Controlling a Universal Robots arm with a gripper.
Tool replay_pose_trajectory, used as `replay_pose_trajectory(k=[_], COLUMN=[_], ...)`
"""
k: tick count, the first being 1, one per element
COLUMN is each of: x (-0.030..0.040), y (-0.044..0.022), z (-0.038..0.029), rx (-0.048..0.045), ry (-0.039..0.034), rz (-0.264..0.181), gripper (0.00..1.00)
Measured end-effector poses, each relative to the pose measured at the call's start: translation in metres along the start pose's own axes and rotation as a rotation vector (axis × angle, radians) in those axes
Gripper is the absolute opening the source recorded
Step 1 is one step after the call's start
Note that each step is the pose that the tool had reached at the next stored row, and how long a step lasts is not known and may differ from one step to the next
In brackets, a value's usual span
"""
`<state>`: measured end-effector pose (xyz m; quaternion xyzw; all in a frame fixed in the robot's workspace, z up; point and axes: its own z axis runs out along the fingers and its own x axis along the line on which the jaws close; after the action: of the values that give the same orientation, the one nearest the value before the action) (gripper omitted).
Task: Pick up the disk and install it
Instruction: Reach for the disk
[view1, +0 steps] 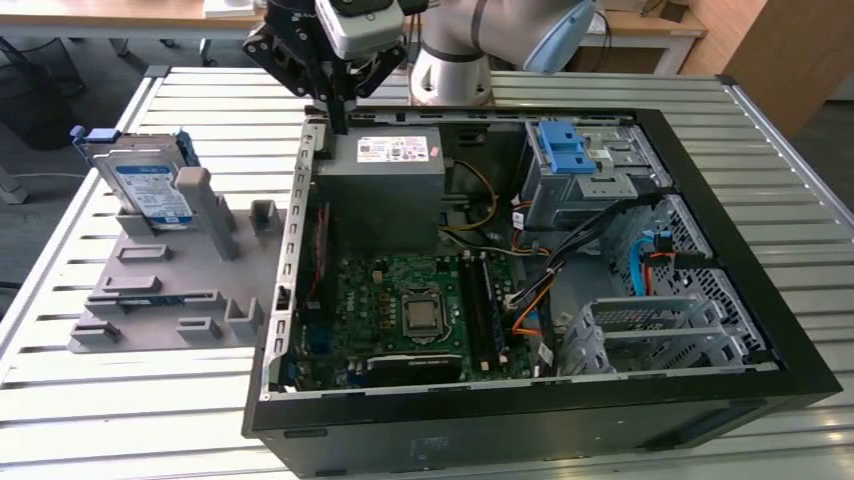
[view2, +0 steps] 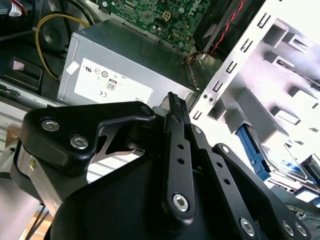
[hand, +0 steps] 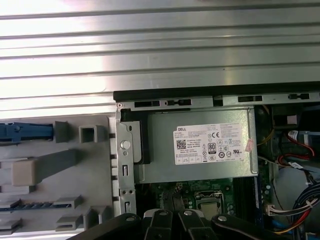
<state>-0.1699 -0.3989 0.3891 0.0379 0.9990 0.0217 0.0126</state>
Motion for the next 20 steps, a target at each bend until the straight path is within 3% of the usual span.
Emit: replay_pose_trajectory(k=[20], x=[0.0095], y=[-0.0008], z=[0.0003], rx=[0.0001], ry=[0.0002], rz=[0.0], gripper=[0.11])
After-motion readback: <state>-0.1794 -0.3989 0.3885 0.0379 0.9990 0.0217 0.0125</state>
